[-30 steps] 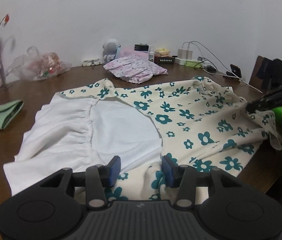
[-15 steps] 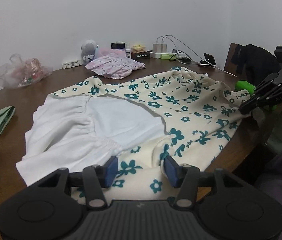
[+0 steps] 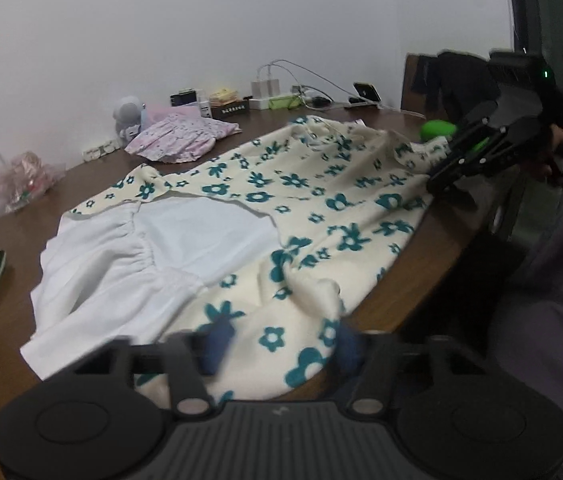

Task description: Fold clothes

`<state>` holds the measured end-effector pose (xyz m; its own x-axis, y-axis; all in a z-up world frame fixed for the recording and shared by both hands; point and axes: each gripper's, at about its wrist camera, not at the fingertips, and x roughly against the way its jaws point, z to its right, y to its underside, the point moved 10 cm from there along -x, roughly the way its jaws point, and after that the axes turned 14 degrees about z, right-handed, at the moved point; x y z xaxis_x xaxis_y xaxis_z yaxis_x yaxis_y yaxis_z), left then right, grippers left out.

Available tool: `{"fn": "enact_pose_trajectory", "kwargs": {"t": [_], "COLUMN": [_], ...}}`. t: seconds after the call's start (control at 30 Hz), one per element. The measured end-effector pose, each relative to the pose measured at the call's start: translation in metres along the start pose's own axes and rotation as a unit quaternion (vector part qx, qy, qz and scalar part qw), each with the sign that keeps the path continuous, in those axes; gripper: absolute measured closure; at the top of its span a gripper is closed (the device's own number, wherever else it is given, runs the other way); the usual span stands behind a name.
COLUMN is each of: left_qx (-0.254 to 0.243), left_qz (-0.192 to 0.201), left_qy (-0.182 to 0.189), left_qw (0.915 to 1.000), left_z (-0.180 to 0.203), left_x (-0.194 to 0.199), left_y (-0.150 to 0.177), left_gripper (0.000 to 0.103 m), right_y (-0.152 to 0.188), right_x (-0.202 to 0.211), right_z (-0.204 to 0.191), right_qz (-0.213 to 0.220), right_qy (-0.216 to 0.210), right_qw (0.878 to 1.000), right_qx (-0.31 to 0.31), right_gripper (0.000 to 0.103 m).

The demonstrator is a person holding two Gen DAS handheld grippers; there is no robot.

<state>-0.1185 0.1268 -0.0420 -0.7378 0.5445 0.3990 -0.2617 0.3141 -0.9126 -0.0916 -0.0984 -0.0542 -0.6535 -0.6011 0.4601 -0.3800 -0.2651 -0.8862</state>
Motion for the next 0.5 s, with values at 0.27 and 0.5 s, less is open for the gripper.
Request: {"fn": "enact_pose_trajectory", "kwargs": {"t": [0.27, 0.5], "left_qx": [-0.035, -0.119], "left_qz": [0.015, -0.012], "left_qy": [0.046, -0.093], "left_qw": [0.9982, 0.9884], "left_z": [-0.017, -0.090], "left_x": [0.016, -0.062], "left_y": [-0.054, -0.105], "left_gripper": [0.095, 0.074], "right_y": [-0.021, -0.078], "right_x": [0.021, -0.021], "right_z": [0.006, 0.076], "right_qz": [-0.028, -0.025], "right_qy": [-0.021, 0.084], "right_qw": [0.999, 0.996], "right_qx": [-0.017, 0.009], "right_gripper": [0.100, 0.086]}}
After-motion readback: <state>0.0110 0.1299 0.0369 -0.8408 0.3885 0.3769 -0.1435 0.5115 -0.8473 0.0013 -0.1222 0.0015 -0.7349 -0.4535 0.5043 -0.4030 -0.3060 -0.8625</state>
